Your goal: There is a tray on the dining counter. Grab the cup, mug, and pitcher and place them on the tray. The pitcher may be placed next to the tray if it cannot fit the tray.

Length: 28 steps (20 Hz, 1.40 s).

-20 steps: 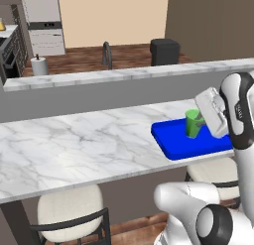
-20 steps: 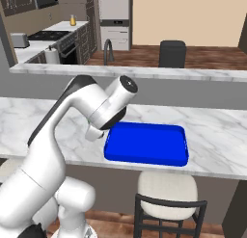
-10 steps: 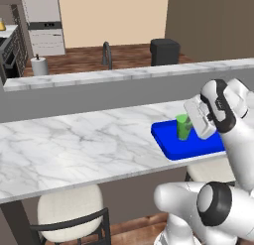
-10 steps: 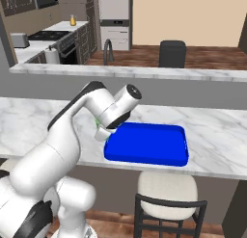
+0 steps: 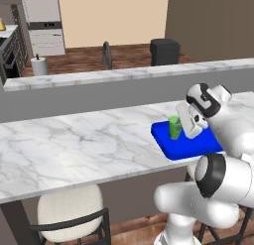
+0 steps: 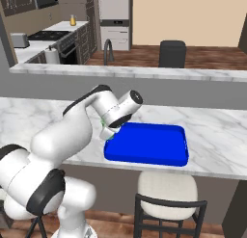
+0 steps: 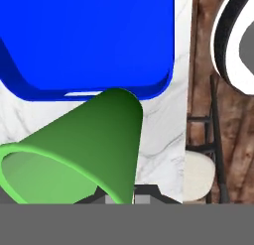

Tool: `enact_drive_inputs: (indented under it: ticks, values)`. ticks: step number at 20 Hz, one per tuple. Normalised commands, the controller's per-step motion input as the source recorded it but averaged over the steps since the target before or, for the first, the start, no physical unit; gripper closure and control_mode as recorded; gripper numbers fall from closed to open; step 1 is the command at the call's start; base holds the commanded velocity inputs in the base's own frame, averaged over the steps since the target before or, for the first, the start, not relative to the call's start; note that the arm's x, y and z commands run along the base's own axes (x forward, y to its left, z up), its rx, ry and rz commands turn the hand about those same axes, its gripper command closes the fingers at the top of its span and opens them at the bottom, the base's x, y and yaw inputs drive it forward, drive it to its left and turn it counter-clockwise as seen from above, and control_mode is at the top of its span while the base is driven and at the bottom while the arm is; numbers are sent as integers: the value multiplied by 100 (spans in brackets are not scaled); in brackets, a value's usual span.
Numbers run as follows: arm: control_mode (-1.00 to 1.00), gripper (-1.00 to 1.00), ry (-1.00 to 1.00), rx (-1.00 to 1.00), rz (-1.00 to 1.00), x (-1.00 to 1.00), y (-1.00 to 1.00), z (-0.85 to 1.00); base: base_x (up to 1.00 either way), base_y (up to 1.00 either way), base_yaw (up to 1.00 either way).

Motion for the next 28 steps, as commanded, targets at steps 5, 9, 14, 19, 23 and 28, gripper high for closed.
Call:
enact_drive_inputs:
  ticks: [5,9,14,19,23,28]
  values:
    - [-100,100,10,19,-2,56,-16,-5,0,0,0]
    - [-100,100,12,14,-2,56,-15,-10,0,0,0]
    - [-100,100,11,7,0,43,-9,-23,0,0,0]
    - [-100,100,2,0,0,25,0,-38,0,0,0]
    - [-100,100,1,0,0,26,0,-38,0,0,0]
    - [-100,100,0,-1,0,25,0,-34,0,0,0]
